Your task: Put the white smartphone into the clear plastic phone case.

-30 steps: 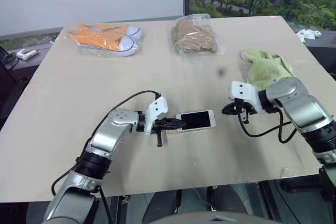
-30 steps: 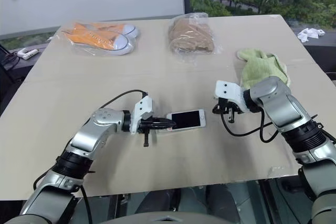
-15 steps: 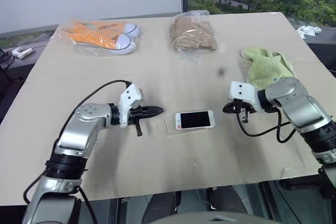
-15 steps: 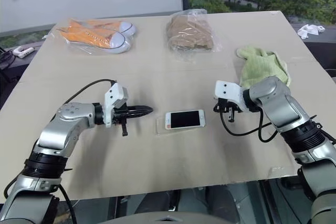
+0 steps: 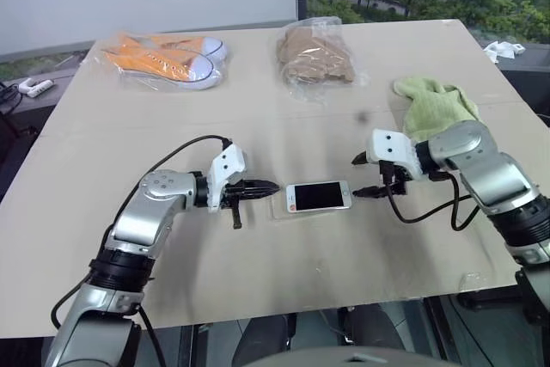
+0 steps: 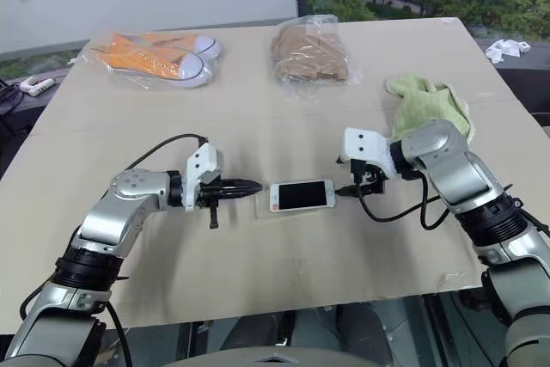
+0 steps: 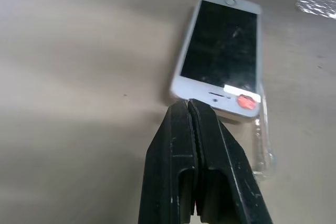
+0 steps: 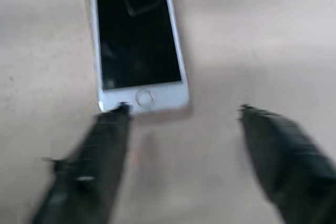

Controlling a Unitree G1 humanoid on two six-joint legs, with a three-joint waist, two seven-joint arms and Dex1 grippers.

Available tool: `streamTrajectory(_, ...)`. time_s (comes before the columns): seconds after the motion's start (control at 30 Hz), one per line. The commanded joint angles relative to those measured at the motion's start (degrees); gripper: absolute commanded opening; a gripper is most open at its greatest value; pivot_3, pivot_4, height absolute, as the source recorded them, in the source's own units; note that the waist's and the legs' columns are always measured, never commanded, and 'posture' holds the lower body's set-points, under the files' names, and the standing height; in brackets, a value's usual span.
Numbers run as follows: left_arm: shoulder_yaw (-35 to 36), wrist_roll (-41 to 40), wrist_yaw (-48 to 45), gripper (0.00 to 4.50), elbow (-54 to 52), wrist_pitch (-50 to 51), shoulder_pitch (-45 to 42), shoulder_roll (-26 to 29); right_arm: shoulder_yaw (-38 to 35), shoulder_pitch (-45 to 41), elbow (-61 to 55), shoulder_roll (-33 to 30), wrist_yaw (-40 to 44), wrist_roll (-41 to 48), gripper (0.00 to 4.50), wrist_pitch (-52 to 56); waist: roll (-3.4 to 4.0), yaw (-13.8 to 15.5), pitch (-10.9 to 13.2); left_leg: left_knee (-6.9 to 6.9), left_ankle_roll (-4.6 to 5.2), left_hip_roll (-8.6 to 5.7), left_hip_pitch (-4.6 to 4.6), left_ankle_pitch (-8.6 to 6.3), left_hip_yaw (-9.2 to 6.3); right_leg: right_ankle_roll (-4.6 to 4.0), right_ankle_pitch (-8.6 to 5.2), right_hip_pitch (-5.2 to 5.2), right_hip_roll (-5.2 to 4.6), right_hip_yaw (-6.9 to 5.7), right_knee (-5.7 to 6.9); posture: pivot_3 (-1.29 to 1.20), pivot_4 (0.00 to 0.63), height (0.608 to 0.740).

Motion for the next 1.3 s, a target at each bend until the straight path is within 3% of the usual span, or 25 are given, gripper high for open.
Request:
streamTrajectory(0.03, -0.47, 0.07, -1.06, 0.00, -0.46, -1.00, -1.87, -0.24, 0.59, -0.41, -1.52, 1.06, 0.86, 0.89, 3.96, 0.34, 0.00, 0.07, 0.00, 0.01, 0.00, 0.00, 0.00, 0.00, 0.00, 0.00, 0.00, 0.00, 0.00, 0.00, 0.00, 0.00, 0.150, 0.740)
streamTrajectory(0.1, -1.23, 0.18, -1.27, 0.00, -0.62, -0.93, -2.65, -0.86, 1.48, -0.99, -0.25, 2.05, 1.00, 0.53, 3.96, 0.25, 0.00, 0.06, 0.00, 0.02, 0.00, 0.00, 0.00, 0.00, -0.01, 0.00, 0.00, 0.01, 0.00, -0.01, 0.01, 0.00, 0.150, 0.740)
streamTrajectory(0.13, -1.60, 0.24, -1.32, 0.00, -0.62, -0.86, -3.00, -1.14, 1.95, -1.24, 0.42, 2.40, 1.16, 0.28, 4.47, 0.18, 0.00, 0.06, 0.00, 0.02, 0.00, 0.00, 0.00, 0.00, -0.01, 0.00, 0.00, 0.01, 0.00, -0.01, 0.01, 0.00, 0.150, 0.740)
streamTrajectory(0.63, -4.82, 2.28, -1.54, 0.00, 0.75, -2.19, -5.69, -3.86, 4.66, -1.15, 3.40, 5.56, -0.25, -3.65, 4.47, -2.91, 0.00, -0.02, 0.00, 0.08, 0.00, -0.01, 0.00, 0.00, 0.00, 0.00, 0.00, 0.00, 0.04, -0.01, 0.05, 0.00, 0.150, 0.740)
streamTrajectory(0.8, -4.64, 2.60, -1.63, 0.00, 1.53, -2.58, -6.27, -4.10, 4.97, -1.10, 3.25, 5.51, 0.44, -4.09, 2.86, -3.53, -0.01, -0.05, 0.00, 0.10, 0.00, -0.01, 0.00, 0.00, 0.00, 0.00, 0.00, 0.00, 0.04, -0.03, 0.06, 0.00, 0.150, 0.740)
streamTrajectory(0.83, -4.57, 2.60, -1.64, 0.00, 1.60, -2.65, -6.29, -4.05, 5.19, -1.11, 3.17, 5.33, 0.78, -4.27, 2.73, -3.78, 0.00, -0.05, 0.00, 0.10, 0.00, -0.01, 0.00, 0.00, -0.01, 0.00, 0.00, 0.01, 0.04, -0.04, 0.07, 0.00, 0.150, 0.740)
streamTrajectory(1.3, -4.43, 1.99, -1.88, 0.00, 0.78, -2.15, -6.62, -3.91, 6.06, -4.63, 2.82, 6.31, 1.84, -6.48, 2.73, -7.85, 0.00, -0.12, 0.00, 0.11, 0.00, -0.01, 0.01, 0.00, 0.01, 0.00, 0.00, 0.00, 0.05, -0.09, 0.09, 0.00, 0.150, 0.740)
